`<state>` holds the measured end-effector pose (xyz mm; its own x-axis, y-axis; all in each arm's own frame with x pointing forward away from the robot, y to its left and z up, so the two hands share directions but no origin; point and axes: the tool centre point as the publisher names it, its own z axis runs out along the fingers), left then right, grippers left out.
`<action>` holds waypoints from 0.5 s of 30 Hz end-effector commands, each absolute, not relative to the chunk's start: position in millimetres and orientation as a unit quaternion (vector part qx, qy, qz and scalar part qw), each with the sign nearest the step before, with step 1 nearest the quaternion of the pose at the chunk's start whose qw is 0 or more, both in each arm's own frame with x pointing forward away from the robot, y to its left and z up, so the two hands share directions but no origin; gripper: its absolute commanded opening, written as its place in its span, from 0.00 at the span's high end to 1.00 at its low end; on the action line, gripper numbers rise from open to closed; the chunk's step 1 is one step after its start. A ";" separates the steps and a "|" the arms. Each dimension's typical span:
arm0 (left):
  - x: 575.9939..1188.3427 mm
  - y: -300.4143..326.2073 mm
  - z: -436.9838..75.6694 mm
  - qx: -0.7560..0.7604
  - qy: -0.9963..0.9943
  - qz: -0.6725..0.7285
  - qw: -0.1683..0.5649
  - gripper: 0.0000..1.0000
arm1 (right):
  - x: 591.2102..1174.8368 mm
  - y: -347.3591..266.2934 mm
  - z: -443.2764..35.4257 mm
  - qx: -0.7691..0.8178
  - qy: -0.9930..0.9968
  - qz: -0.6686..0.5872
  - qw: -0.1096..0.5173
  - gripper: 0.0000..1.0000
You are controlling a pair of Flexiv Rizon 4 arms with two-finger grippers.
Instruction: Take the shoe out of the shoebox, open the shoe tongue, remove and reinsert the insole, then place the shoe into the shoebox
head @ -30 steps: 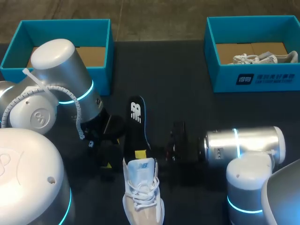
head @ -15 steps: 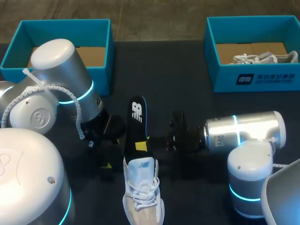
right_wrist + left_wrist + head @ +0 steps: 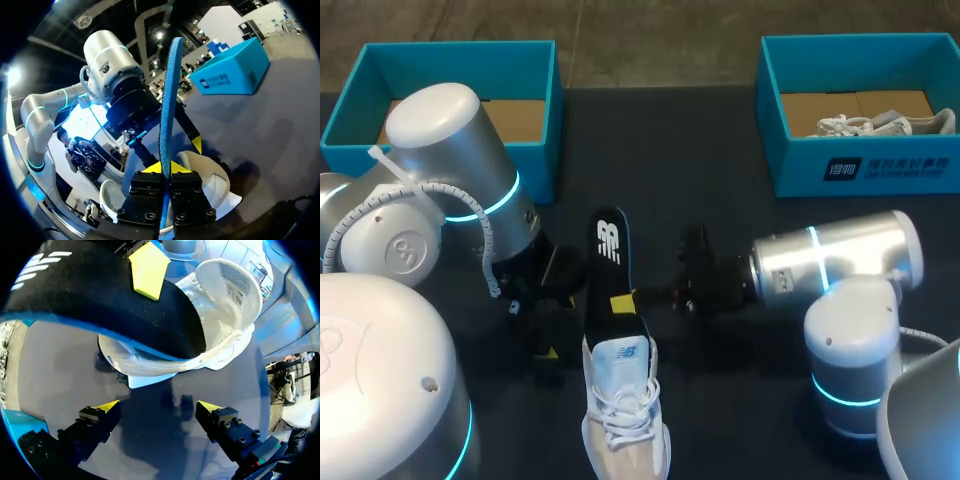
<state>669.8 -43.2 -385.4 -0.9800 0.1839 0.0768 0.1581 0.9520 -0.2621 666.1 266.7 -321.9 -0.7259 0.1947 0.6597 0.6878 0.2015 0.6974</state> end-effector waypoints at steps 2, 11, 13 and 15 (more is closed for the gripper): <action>669.1 -42.4 -385.9 -0.087 -0.987 0.130 0.049 0.00 | 663.4 267.7 -325.9 -0.301 -0.752 -0.539 0.230 1.00; 669.1 -42.4 -385.9 -0.087 -0.987 0.130 0.049 0.00 | 646.7 266.8 -339.1 -0.313 -0.744 -0.538 0.241 1.00; 669.1 -42.4 -385.9 -0.087 -0.987 0.130 0.049 0.00 | 641.5 267.7 -341.4 -0.315 -0.743 -0.538 0.242 1.00; 669.1 -42.4 -385.9 -0.087 -0.987 0.130 0.049 0.00 | 636.6 268.7 -343.2 -0.318 -0.743 -0.538 0.242 1.00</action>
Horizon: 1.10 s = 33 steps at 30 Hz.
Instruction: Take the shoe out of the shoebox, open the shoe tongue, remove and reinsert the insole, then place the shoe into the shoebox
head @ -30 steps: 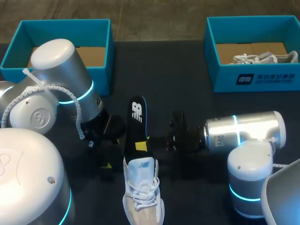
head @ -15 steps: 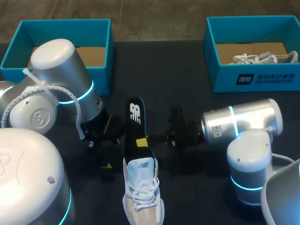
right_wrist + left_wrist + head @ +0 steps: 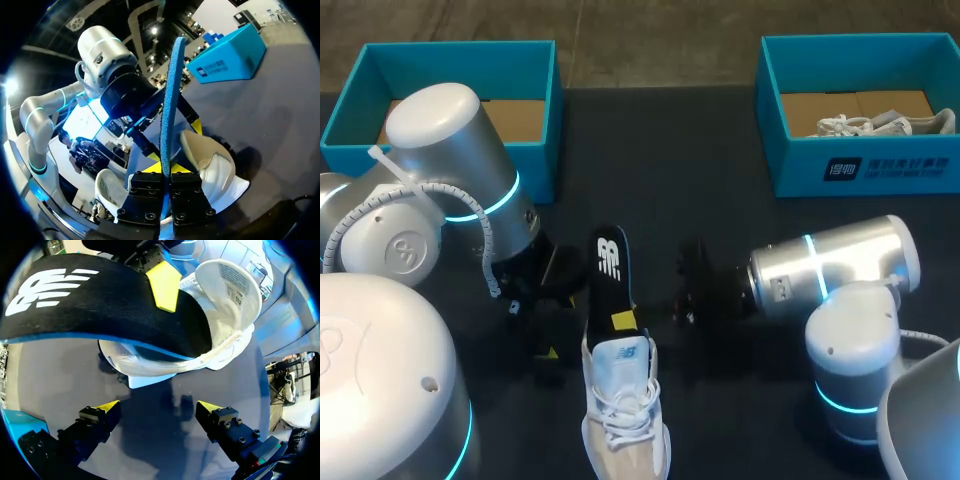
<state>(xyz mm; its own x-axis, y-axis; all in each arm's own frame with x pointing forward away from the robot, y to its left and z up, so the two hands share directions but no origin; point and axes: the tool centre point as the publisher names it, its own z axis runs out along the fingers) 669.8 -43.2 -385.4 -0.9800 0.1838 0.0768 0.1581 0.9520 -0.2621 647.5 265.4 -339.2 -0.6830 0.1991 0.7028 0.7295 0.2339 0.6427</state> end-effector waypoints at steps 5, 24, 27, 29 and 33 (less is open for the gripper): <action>669.1 -42.4 -385.9 -0.087 -0.987 0.130 0.049 0.00 | 625.0 269.2 -348.3 -0.327 -0.739 -0.536 0.243 1.00; 669.1 -42.4 -385.9 -0.087 -0.987 0.130 0.049 0.00 | 627.5 276.8 -340.3 -0.312 -0.742 -0.544 0.237 0.69; 669.1 -42.4 -385.9 -0.087 -0.987 0.130 0.049 0.00 | 631.1 278.9 -336.2 -0.304 -0.745 -0.546 0.234 0.67; 669.1 -42.4 -385.9 -0.087 -0.987 0.130 0.049 0.00 | 633.9 280.6 -333.5 -0.301 -0.747 -0.545 0.234 0.67; 669.1 -42.4 -385.9 -0.087 -0.987 0.130 0.049 0.00 | 638.8 283.3 -329.8 -0.293 -0.751 -0.545 0.233 0.69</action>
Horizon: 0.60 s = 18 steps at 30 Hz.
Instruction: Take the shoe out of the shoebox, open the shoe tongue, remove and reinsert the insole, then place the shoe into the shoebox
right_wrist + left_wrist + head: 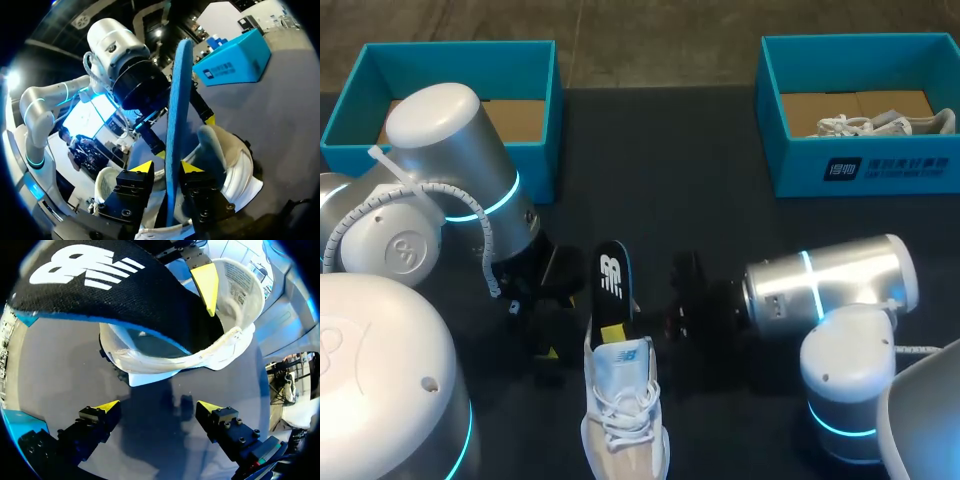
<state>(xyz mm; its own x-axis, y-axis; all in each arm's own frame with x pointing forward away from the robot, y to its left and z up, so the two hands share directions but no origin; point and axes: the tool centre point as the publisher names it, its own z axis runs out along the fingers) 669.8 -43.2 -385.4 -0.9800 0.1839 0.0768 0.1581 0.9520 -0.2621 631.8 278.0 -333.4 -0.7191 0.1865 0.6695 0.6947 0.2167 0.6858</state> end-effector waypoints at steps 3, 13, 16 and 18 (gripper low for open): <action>669.1 -42.4 -385.9 -0.087 -0.987 0.130 0.049 0.00 | 643.4 283.2 -326.9 -0.288 -0.751 -0.547 0.231 0.70; 669.1 -42.4 -385.9 -0.087 -0.987 0.130 0.049 0.00 | 656.9 281.6 -323.5 -0.286 -0.750 -0.551 0.230 1.00; 669.1 -42.4 -385.9 -0.087 -0.987 0.130 0.049 0.00 | 657.4 281.4 -327.0 -0.288 -0.747 -0.552 0.234 1.00; 669.1 -42.4 -385.9 -0.087 -0.987 0.130 0.049 0.00 | 656.6 281.2 -328.7 -0.289 -0.746 -0.552 0.235 1.00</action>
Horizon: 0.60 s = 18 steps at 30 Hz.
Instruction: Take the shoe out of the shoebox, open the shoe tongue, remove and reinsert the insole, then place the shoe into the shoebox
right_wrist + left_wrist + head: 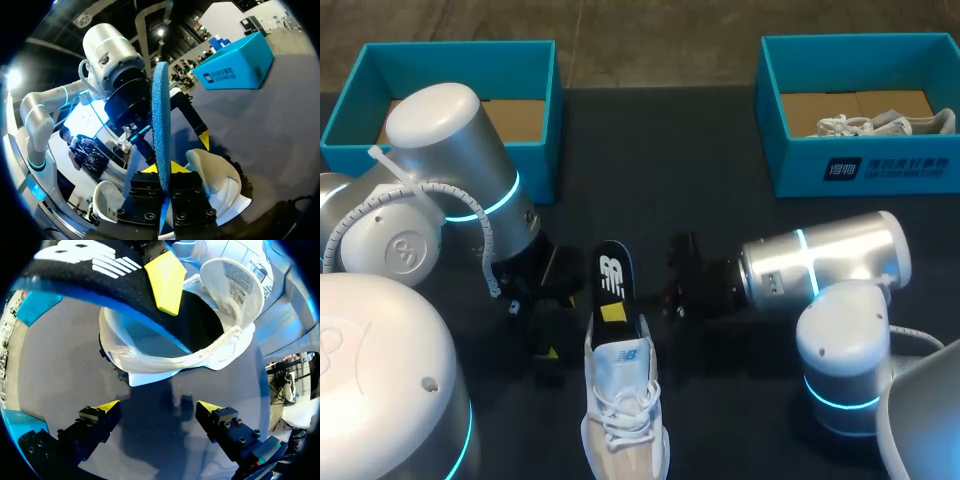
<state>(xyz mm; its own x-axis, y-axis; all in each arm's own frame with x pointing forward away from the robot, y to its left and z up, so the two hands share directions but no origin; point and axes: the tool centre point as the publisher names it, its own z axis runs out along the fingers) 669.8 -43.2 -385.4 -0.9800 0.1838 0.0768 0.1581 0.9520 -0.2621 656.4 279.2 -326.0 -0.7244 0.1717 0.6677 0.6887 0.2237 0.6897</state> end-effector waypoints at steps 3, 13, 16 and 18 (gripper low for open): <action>669.1 -42.4 -385.9 -0.087 -0.987 0.130 0.049 0.00 | 653.4 281.2 -332.3 -0.293 -0.744 -0.550 0.240 1.00; 669.1 -42.4 -385.9 -0.087 -0.987 0.130 0.049 0.00 | 631.5 280.5 -348.9 -0.323 -0.732 -0.540 0.261 1.00; 669.1 -42.4 -385.9 -0.087 -0.987 0.130 0.049 0.00 | 626.2 282.0 -354.2 -0.331 -0.730 -0.536 0.264 1.00; 669.1 -42.4 -385.9 -0.087 -0.987 0.130 0.049 0.00 | 623.7 282.3 -356.6 -0.335 -0.728 -0.536 0.266 1.00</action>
<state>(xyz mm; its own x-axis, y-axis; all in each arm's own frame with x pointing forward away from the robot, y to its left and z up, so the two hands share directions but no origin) 669.8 -43.2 -385.4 -0.9800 0.1838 0.0767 0.1581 0.9520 -0.2621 629.5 278.7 -353.8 -0.6373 0.1917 0.7464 0.7696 0.2097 0.6031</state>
